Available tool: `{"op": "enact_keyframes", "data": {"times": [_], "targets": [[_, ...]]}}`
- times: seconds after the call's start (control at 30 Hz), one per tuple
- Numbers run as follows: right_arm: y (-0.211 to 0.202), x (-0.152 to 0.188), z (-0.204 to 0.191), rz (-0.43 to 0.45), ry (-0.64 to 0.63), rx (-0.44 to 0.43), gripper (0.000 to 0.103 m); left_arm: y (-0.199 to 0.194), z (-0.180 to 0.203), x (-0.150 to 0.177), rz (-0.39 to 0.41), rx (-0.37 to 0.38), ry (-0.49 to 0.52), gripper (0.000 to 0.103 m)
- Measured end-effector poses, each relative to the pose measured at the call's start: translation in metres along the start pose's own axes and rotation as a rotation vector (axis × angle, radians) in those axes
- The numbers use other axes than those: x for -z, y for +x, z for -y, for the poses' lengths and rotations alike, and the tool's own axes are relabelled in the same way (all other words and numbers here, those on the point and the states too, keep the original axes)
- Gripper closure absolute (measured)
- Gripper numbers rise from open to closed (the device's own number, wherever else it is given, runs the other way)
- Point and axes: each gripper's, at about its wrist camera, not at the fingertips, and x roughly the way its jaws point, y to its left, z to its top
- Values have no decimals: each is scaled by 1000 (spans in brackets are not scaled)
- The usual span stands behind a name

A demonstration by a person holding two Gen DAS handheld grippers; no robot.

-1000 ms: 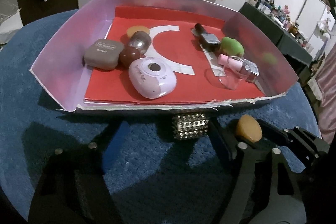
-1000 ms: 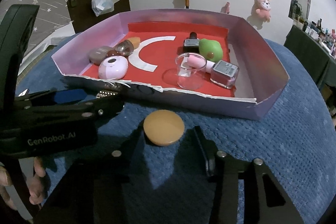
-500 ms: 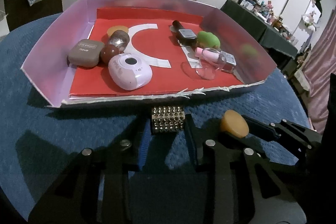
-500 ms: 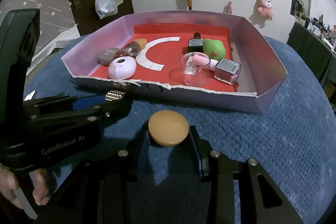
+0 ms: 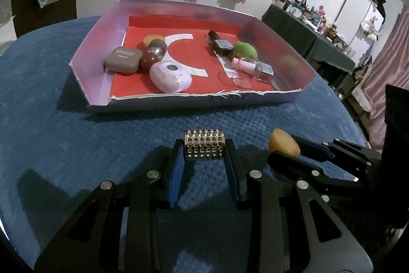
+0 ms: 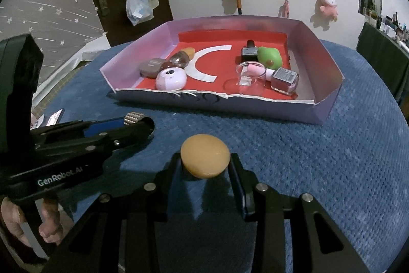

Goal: Organize rigid objects
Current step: 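Close left gripper on the studded cylinder while right gripper closes on the tan sponge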

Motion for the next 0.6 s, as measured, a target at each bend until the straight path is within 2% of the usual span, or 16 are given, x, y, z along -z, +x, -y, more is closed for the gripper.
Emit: {"op": "enact_keyframes", "data": {"times": [0.23,0.6], "targets": [[-16,0,-3,16,11,-57,64,-17,4,-1,31,13,8,74],[-28,-12,-6,45,8,-87,64,-27,8,-14,66,40,15,74]]}}
